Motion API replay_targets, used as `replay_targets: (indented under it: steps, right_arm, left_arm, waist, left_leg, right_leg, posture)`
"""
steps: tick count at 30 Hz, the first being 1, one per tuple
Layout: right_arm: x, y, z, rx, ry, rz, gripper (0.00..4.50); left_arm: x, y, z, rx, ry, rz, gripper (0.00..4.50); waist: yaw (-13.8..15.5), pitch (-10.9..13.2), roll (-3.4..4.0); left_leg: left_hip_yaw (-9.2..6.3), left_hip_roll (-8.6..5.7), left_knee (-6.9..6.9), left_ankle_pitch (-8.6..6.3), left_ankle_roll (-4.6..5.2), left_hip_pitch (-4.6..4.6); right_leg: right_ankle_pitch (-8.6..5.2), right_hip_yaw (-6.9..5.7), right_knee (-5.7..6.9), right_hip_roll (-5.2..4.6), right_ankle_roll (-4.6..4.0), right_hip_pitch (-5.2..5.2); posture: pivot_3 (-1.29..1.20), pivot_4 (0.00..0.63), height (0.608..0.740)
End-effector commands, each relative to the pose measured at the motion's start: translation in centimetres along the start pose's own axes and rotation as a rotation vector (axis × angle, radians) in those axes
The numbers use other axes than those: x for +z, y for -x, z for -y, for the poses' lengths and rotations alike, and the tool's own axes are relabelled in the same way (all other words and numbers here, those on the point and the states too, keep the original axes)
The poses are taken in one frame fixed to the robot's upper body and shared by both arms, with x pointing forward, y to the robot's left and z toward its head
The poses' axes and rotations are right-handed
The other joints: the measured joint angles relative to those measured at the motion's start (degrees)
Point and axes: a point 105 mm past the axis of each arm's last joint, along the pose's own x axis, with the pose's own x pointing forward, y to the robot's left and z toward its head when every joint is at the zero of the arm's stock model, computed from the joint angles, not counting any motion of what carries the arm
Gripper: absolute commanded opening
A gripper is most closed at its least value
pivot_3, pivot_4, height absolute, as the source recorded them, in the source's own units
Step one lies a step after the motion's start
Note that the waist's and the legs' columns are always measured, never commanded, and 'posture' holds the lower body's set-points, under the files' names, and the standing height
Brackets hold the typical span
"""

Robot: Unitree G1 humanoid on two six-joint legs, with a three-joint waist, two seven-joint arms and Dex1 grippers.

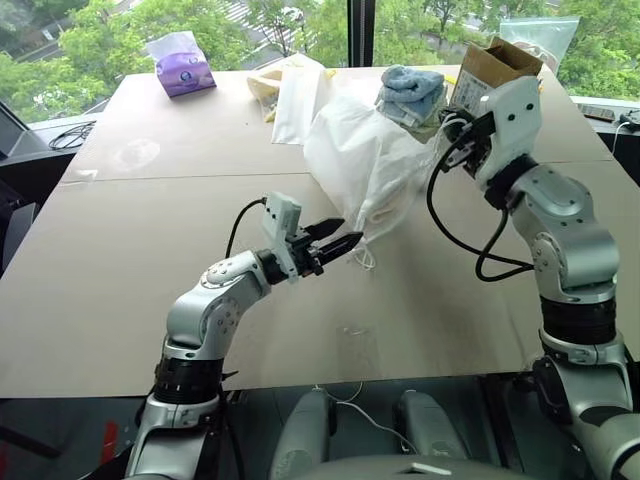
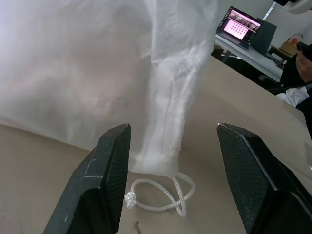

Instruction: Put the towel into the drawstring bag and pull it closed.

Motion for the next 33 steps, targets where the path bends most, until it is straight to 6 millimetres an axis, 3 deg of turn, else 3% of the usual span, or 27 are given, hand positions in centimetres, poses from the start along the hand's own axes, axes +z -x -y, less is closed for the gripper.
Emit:
replay_targets:
  steps: [1,11,21,28,33]
  right_arm:
    - [3.4,-0.1,1.5,-0.069,-0.009,0.089,0.0]
    - [6.2,-1.4,2.2,-0.151,-0.186,0.118,0.0]
    - [6.5,-2.2,0.2,-0.106,-0.238,0.122,0.0]
    - [6.4,-2.2,-0.2,-0.106,-0.25,0.119,0.0]
    - [6.3,-2.1,-0.3,-0.108,-0.254,0.114,0.0]
  left_arm:
    - [-2.0,-0.3,1.3,-0.072,-0.101,-0.072,2.87]
    - [-2.7,-3.5,1.1,-0.041,-0.106,-0.052,2.87]
    - [-3.0,-7.6,0.5,-0.031,-0.136,-0.028,2.87]
    - [-3.4,-10.3,0.7,-0.053,-0.116,-0.053,2.87]
    - [-5.0,-10.8,1.4,-0.093,-0.134,-0.157,2.87]
  waist:
    - [0.1,0.0,0.03]
    - [0.2,0.0,0.02]
    - [0.0,0.0,0.02]
    - [0.0,0.0,0.02]
    - [0.0,0.0,0.03]
  left_leg:
    - [0.01,-0.01,-0.01,0.0,0.0,0.0]
    - [-0.03,-0.02,-0.01,-0.01,0.02,-0.04]
    - [-0.03,-0.05,-0.02,0.0,0.02,-0.04]
    - [-0.03,-0.07,-0.02,0.0,0.02,-0.05]
    - [-0.05,-0.07,-0.03,0.0,0.02,-0.04]
  right_leg:
    - [0.0,0.0,0.0,0.0,0.0,0.0]
    - [0.0,-0.04,0.02,-0.01,0.0,-0.03]
    - [0.0,-0.05,0.05,-0.01,0.0,-0.04]
    - [0.0,-0.05,0.04,-0.01,0.0,-0.05]
    - [0.0,-0.06,0.05,-0.01,0.0,-0.05]
  posture:
    - [0.0,0.15,0.74]
    - [0.0,0.15,0.74]
    - [0.0,0.15,0.74]
    - [0.0,0.15,0.74]
    - [0.0,0.15,0.74]
